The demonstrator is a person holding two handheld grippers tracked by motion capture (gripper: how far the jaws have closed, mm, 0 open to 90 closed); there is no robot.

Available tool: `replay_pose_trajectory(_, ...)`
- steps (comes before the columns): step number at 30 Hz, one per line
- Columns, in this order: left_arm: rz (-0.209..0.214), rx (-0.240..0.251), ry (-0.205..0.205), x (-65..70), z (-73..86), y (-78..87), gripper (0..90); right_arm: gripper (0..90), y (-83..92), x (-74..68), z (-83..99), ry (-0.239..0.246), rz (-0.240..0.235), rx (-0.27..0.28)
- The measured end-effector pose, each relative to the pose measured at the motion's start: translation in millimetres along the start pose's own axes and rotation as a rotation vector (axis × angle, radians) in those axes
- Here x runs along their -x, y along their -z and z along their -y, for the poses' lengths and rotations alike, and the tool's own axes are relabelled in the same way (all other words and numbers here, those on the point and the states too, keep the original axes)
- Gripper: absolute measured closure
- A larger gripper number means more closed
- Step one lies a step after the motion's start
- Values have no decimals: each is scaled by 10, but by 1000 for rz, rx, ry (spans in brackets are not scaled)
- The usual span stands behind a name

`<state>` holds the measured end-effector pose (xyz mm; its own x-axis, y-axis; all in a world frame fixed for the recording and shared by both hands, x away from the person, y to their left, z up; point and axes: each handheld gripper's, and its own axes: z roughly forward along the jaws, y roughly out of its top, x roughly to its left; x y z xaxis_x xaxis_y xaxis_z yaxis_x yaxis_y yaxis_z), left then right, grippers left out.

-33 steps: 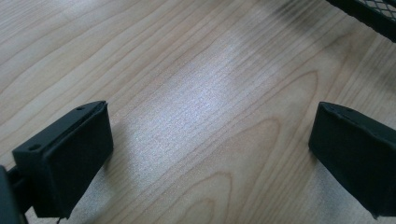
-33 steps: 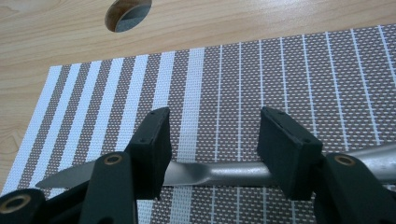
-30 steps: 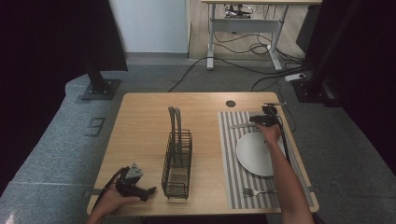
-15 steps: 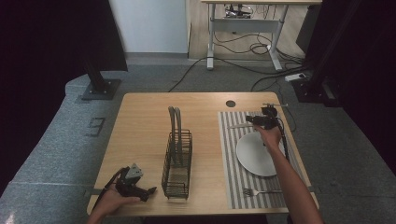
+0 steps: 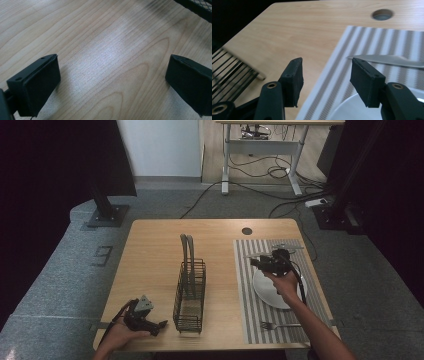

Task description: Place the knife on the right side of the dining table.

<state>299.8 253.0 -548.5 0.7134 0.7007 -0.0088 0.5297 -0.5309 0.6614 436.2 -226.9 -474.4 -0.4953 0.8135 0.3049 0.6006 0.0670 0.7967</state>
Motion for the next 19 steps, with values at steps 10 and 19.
replay_pose_trajectory(10, 1, -1, -2, 5, 3, 3, 0, 410, -5, -536, 327, 91, -135, -44)
replay_pose_trajectory(19, 3, 0, -3, 5, 3, 4, 0, 390, -54, -694, 399, 117, -157, -44)
